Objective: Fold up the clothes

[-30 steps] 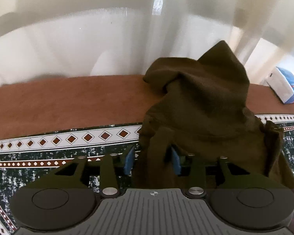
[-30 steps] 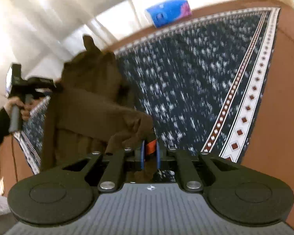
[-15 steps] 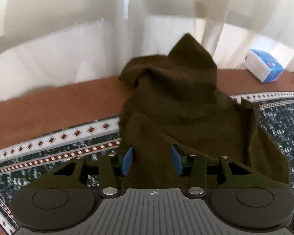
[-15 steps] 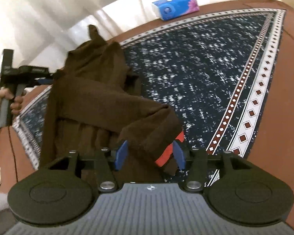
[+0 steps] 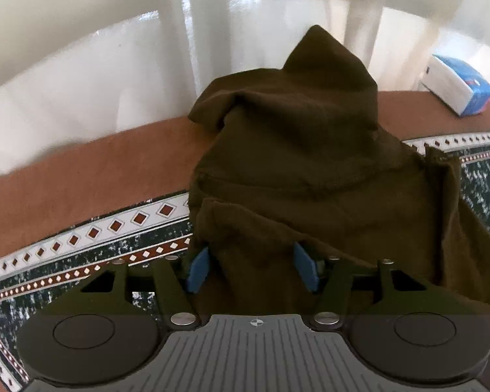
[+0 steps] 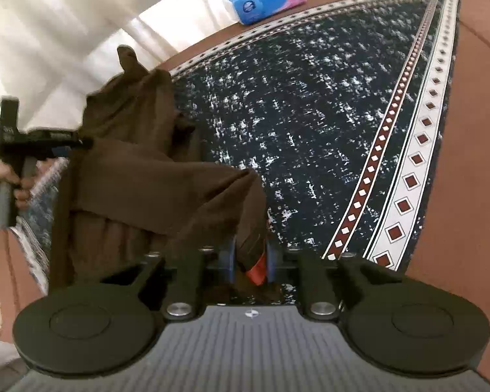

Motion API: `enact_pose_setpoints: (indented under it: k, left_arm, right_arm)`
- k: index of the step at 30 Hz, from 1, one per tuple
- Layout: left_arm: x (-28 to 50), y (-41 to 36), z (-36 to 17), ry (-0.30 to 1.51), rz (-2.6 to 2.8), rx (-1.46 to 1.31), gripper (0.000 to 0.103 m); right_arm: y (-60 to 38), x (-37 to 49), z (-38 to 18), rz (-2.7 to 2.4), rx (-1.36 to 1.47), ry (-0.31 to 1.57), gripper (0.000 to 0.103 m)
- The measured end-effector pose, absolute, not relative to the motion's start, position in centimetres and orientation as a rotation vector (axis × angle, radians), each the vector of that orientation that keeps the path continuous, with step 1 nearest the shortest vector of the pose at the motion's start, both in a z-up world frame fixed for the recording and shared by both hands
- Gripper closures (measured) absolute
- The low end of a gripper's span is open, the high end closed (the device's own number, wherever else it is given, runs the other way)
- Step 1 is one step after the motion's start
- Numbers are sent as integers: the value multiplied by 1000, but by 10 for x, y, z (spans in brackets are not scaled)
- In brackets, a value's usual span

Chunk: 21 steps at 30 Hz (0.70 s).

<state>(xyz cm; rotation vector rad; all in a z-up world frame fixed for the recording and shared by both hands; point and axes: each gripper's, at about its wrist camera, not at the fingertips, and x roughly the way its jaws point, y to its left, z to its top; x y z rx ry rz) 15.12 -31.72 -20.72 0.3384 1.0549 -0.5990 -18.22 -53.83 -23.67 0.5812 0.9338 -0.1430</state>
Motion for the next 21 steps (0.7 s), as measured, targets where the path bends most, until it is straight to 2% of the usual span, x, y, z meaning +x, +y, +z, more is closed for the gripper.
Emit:
enact_pose_setpoints:
  k: [6,10,13,17,21]
  left_arm:
    - [147,-290,-171,1038,-635,232,35]
    - [123,-265,-153,1004,-690,261,35]
    - [98,-244,-152,1016,-732,260,34]
    - [61,-222,-163,1076,-786,260,34]
    - [25,-219,-173,1108,-848,283,34]
  right_arm:
    - [-515,-199,-153,63,401,757,84]
    - [-465,-207,-115,338,228,731,84]
    - [-416,-212,-126,520,80,817,83]
    - [-364,-225,-173,668,-108,956,83]
    - [-340,-238,-201,723,-191,1003,81]
